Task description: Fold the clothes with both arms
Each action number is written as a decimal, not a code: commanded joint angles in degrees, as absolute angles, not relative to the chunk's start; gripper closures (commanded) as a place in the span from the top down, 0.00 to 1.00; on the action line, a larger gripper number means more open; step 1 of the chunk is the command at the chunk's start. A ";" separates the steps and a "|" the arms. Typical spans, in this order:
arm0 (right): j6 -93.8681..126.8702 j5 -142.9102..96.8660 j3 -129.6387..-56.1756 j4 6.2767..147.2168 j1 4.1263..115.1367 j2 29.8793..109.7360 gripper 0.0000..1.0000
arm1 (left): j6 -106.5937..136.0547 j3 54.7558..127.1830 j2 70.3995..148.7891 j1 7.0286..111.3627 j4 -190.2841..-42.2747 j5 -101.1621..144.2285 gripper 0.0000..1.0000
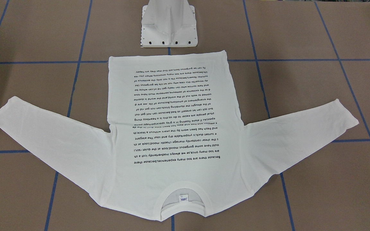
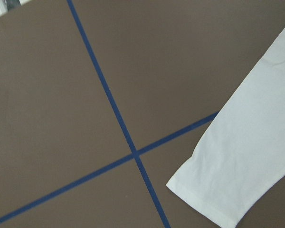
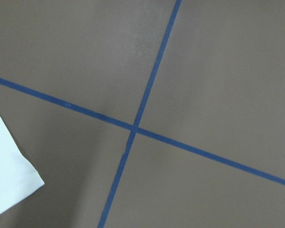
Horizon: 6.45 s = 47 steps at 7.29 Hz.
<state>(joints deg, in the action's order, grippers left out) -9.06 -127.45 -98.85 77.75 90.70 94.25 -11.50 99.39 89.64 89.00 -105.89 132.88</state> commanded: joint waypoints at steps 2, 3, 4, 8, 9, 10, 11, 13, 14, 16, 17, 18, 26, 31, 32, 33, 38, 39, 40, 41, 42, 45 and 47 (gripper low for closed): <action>0.49 -130.14 -98.96 73.65 90.61 92.90 1.00 | -2.98 97.30 91.66 89.12 -121.62 129.65 1.00; 0.35 -134.60 -98.88 73.57 90.70 93.34 1.00 | -1.33 97.30 90.97 89.21 -123.38 130.07 1.00; 2.27 -136.04 -99.14 73.48 90.18 93.25 1.00 | -1.23 96.69 90.71 89.30 -125.05 129.99 1.00; 39.52 -126.62 -98.27 41.58 71.69 99.91 1.00 | -1.23 97.56 89.21 89.56 -125.51 130.17 1.00; 43.38 -121.86 -96.43 35.66 66.76 101.58 1.00 | -1.23 97.65 89.12 89.56 -125.51 130.17 1.00; 44.11 -119.64 -92.33 31.16 64.10 101.69 1.00 | -1.23 97.65 89.03 89.56 -125.51 130.17 1.00; 44.73 -117.88 -88.28 27.11 61.98 101.69 0.98 | -1.23 97.73 89.12 89.56 -125.51 130.17 1.00; 46.05 -115.41 -86.31 25.05 58.46 101.86 0.94 | -1.23 97.65 89.03 89.56 -125.51 130.17 1.00; 46.40 -114.27 -86.31 25.05 56.88 102.56 0.90 | -1.23 97.73 88.51 89.56 -125.51 130.25 1.00; 46.41 -113.56 -85.44 25.05 55.46 103.10 0.84 | -1.23 97.73 88.42 89.47 -125.60 130.17 1.00; 46.32 -112.68 -85.08 25.05 54.85 103.01 0.83 | -1.23 97.65 88.33 89.56 -126.29 130.17 1.00; 46.41 -112.59 -84.64 25.05 54.76 102.83 0.82 | -1.23 97.65 88.33 89.56 -126.30 130.17 1.00; 46.32 -112.68 -82.26 24.96 54.40 100.63 0.39 | -1.23 97.73 88.24 89.56 -126.39 130.25 1.00; 46.32 -113.73 -85.07 25.05 54.84 100.98 0.00 | -1.23 97.73 86.40 89.56 -128.41 130.17 1.00; 46.32 -113.64 -85.08 25.05 54.84 101.07 0.00 | -1.23 97.73 86.40 89.56 -128.41 130.17 1.00; 46.32 -113.64 -85.43 25.05 54.93 101.25 0.00 | -1.23 97.65 86.40 89.56 -128.41 130.17 1.00; 46.41 -114.17 -111.46 58.33 59.06 97.24 0.00 | -1.23 97.65 86.40 89.56 -128.41 130.25 1.00; 46.58 -113.73 -113.79 66.28 59.06 91.29 0.00 | -1.14 97.65 86.40 89.56 -128.41 130.17 1.00; 48.50 -112.69 -113.82 72.45 58.98 84.27 0.00 | -1.23 97.65 86.40 89.56 -128.41 130.17 1.00; 50.43 -110.15 -113.73 82.43 57.23 75.15 0.00 | -1.23 97.73 86.22 89.56 -128.41 130.17 1.00; 51.84 -105.34 -112.86 96.19 52.87 62.62 0.00 | -1.23 97.73 86.22 89.56 -128.41 130.25 1.00; 63.94 -95.31 -98.34 102.40 43.63 38.58 0.00 | -1.14 97.39 86.22 89.56 -128.41 130.17 1.00; 73.09 -87.23 -74.23 89.90 35.55 24.33 0.00 | -1.14 97.03 86.22 89.56 -128.41 130.08 1.00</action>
<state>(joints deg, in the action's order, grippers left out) 67.69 -92.42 -89.39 97.08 40.62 33.36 -1.15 97.26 86.22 89.56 -128.41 130.15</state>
